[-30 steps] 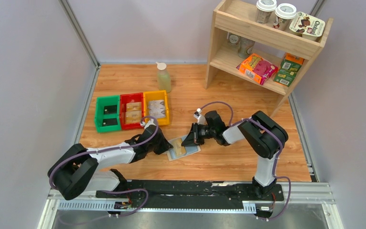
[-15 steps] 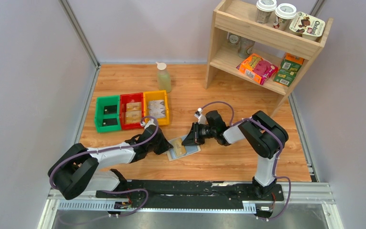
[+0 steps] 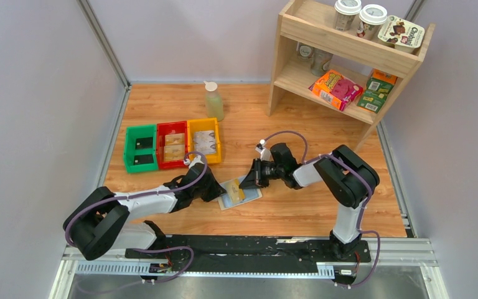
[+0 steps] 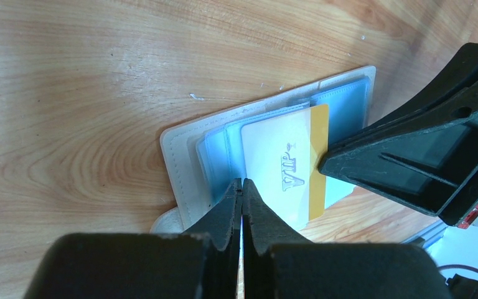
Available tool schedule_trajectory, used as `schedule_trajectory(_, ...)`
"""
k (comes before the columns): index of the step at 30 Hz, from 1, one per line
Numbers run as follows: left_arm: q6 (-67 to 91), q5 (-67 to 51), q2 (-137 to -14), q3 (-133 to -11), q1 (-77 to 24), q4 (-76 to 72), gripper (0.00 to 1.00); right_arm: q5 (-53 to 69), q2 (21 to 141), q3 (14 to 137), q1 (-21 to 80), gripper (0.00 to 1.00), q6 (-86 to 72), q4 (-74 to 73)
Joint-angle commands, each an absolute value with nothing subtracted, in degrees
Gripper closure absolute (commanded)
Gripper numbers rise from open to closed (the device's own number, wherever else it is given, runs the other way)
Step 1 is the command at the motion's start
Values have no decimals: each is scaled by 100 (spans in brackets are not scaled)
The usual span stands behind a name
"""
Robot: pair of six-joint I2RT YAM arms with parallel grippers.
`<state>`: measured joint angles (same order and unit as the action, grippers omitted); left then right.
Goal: Take the credit cards out of the card holder
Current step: Remove the credit card from the card holder.
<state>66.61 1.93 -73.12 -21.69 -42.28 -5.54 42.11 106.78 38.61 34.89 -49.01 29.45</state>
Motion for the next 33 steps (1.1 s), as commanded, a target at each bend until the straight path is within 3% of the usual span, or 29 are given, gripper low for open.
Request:
schedule_trajectory(1,6539,167,-7523,-2092,-4245,-105,100,4148,10468,3850,3428,100,-4667,2848)
schedule_trajectory(6,6539,167,-7506,-2074,-4245,-105,100,4113,10450,3806,3331,100,-4676,2830)
schedule_trajectory(10,6513,167,-7514,-2083,-4245,-123,100,4280,10538,3928,3357,84,-4641,2830)
schedule_trajectory(15,6451,88,-7603,-2153,-4245,-123,100,4281,10679,4306,3594,79,-4439,2523)
schedule_trajectory(18,6451,97,-7568,-2136,-4245,-106,100,4228,10723,4386,3630,83,-4377,2426)
schedule_trajectory(23,6486,132,-7523,-2109,-4245,-105,100,4113,10626,4351,3578,100,-4157,2145)
schedule_trajectory(33,6267,35,-7261,-2022,-4245,-500,100,3894,9679,3481,2752,100,-4508,2364)
